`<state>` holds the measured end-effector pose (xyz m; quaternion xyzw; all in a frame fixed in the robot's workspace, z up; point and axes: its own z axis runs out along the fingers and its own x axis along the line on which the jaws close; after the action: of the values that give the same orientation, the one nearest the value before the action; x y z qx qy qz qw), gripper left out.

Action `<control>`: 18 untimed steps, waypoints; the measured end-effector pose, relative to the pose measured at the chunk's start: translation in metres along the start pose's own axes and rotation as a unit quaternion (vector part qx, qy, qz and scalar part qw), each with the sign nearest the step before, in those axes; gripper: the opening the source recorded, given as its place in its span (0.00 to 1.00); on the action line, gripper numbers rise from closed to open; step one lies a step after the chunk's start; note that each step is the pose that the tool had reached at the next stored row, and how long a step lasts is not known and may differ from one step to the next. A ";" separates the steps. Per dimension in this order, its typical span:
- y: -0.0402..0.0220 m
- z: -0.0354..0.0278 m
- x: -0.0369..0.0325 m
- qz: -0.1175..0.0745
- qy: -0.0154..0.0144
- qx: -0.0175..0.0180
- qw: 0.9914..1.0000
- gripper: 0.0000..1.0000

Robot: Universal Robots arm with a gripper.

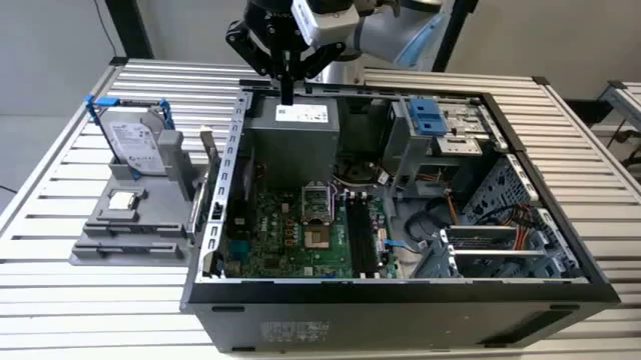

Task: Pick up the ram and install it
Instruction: 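Reach for the ram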

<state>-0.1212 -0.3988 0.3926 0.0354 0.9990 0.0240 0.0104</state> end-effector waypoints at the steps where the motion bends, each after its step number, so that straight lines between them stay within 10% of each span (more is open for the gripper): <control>1: 0.0000 0.0000 0.0000 0.000 0.000 0.000 1.000 0.00; 14: 0.0000 0.0000 0.0000 0.000 0.000 0.000 1.000 0.00; 18: -0.0006 -0.0003 0.0098 0.000 0.000 0.000 1.000 0.00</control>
<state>-0.1310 -0.3986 0.3926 0.0352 0.9990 0.0240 0.0104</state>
